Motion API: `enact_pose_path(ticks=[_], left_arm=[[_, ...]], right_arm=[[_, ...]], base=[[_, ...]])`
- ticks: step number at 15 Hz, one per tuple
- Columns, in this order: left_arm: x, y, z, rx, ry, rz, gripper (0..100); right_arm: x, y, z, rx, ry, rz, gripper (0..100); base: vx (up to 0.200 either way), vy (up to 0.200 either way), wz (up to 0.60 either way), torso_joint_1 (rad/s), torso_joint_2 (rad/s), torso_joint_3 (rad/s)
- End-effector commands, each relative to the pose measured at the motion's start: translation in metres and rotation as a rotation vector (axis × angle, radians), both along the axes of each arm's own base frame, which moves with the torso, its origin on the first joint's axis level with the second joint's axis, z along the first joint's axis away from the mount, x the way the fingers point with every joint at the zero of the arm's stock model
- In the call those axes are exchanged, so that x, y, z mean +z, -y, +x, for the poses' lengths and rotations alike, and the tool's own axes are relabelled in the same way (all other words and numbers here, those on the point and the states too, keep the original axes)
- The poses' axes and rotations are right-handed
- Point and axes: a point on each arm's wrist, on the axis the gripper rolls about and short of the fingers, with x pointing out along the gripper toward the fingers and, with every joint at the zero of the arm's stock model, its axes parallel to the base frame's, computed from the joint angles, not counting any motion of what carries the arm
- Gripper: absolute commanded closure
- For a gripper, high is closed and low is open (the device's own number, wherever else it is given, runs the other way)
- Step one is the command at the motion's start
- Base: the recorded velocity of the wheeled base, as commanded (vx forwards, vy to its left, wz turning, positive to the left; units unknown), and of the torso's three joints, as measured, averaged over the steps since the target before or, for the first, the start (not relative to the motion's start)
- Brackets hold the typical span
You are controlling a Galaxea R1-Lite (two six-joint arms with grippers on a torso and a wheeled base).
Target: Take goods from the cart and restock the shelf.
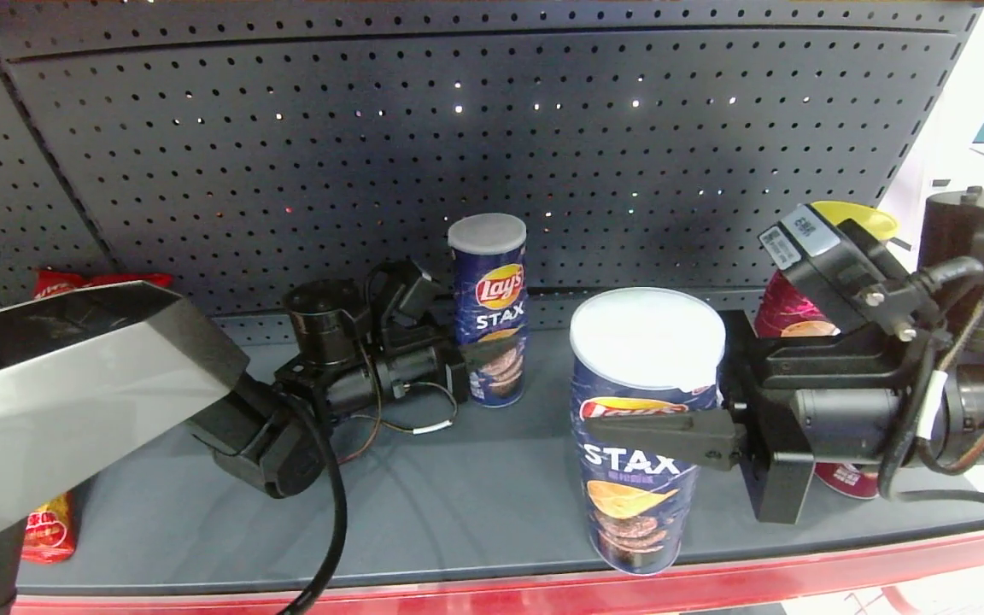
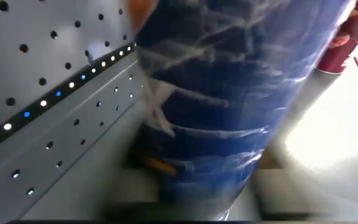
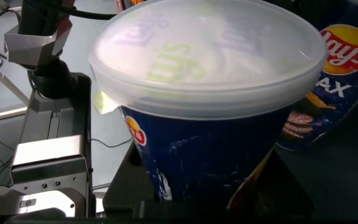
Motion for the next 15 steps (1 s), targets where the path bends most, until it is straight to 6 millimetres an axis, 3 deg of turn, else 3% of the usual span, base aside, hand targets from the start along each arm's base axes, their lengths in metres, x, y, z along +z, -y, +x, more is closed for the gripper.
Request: enact_pose_path(ticks=[1,5,7,10,15], left_arm=[[0.009,-0.003,-0.004,0.002,0.018,-0.008,100],[0.017,-0.010,-0.022,-0.009,0.012,-0.004,100],[0.019,-0.019,-0.044,-0.023,-0.011,0.014,100],[0.024,-0.016,-0.071,-0.096,-0.017,0.027,100],[0.012,-0.016,-0.102,-0.137,-0.081,0.069,100]], right_arm=[[-0.001,-0.001,0.001,0.001,-0.002,-0.002,100],[0.000,-0.002,0.002,0.001,-0.001,-0.001,100],[0.003,-0.004,0.005,0.000,0.008,0.005,100],[0.005,-0.007,0.008,0.003,0.011,0.009,100],[0.007,-0.008,0.009,-0.012,0.013,0.014,100]], base=[[0.000,0.000,0.00,0.000,0.00,0.000],[0.000,0.000,0.00,0.000,0.00,0.000],[0.000,0.000,0.00,0.000,0.00,0.000],[0.000,0.000,0.00,0.000,0.00,0.000],[0.000,0.000,0.00,0.000,0.00,0.000]])
